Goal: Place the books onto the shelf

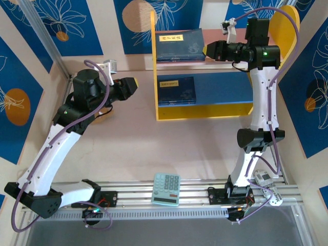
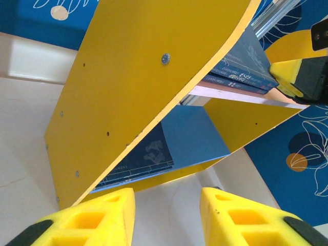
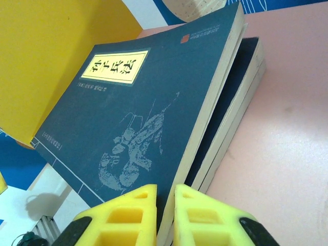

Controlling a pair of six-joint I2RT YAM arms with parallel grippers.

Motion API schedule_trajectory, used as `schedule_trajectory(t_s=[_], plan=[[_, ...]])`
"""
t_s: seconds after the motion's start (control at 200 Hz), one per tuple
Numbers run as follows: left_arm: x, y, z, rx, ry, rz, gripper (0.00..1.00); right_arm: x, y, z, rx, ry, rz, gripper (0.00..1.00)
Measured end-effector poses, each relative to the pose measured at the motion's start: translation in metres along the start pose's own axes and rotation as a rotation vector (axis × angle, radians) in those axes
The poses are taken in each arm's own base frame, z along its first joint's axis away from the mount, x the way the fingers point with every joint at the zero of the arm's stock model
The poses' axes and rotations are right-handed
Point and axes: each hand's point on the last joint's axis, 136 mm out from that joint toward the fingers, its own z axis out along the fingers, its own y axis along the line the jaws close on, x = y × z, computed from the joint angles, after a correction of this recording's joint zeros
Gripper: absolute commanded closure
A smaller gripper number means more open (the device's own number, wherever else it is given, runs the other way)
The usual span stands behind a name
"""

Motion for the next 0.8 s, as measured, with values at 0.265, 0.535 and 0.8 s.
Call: schedule_trajectory(t_s=[0.265,0.535,0.8], plan=[[0.0008,-0.0012,0.0002,0.003,0.002,0.001,0.61,0.0003,0.0002,-0.0001,-0.001,0.001,0.021,0.84],[0.0009,-0.0012,0.0002,0.003,0.002,0.001,0.61,0.0007,0.0002,0.0014,-0.002,-0.003,0.078,0.85],[0.0010,-0.0015,0.0002,0.004,0.003,0.001,0.61,0.0012,0.0021,0.0019,0.008,-0.020,0.119,0.85]])
